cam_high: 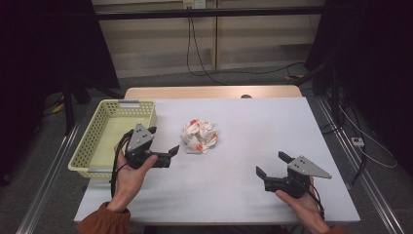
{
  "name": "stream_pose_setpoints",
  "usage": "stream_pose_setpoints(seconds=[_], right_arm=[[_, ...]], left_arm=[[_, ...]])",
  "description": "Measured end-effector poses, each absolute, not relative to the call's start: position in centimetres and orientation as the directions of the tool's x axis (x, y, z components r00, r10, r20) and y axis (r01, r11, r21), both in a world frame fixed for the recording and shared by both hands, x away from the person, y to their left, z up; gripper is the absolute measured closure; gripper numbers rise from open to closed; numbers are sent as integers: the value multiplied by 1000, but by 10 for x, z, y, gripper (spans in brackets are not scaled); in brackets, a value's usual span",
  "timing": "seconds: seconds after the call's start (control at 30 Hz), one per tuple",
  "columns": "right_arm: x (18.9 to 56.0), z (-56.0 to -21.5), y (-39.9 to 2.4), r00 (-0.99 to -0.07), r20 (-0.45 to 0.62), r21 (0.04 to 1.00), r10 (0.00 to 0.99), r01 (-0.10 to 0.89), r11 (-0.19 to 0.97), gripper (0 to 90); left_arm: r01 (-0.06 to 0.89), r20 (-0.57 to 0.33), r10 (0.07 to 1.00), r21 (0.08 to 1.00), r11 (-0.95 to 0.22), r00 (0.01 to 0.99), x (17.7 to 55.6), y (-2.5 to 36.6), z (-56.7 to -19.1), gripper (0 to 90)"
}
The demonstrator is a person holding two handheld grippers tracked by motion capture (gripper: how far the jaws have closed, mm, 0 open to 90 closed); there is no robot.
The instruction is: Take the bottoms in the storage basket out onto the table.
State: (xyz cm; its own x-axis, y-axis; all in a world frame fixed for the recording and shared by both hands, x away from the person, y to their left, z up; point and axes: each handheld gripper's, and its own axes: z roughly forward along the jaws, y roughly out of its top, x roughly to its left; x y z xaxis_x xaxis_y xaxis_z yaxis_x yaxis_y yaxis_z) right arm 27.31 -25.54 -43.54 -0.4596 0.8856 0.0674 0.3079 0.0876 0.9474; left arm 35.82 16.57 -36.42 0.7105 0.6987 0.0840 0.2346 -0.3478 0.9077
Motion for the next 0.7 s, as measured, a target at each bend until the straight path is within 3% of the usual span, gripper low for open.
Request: stream_pose_setpoints(seconds=[0.7], right_arm=[[273, -436, -254, -458, 70, 946, 886, 311, 86, 42]], left_arm=[[265, 74, 718, 899, -348, 692, 339, 182, -386, 53]])
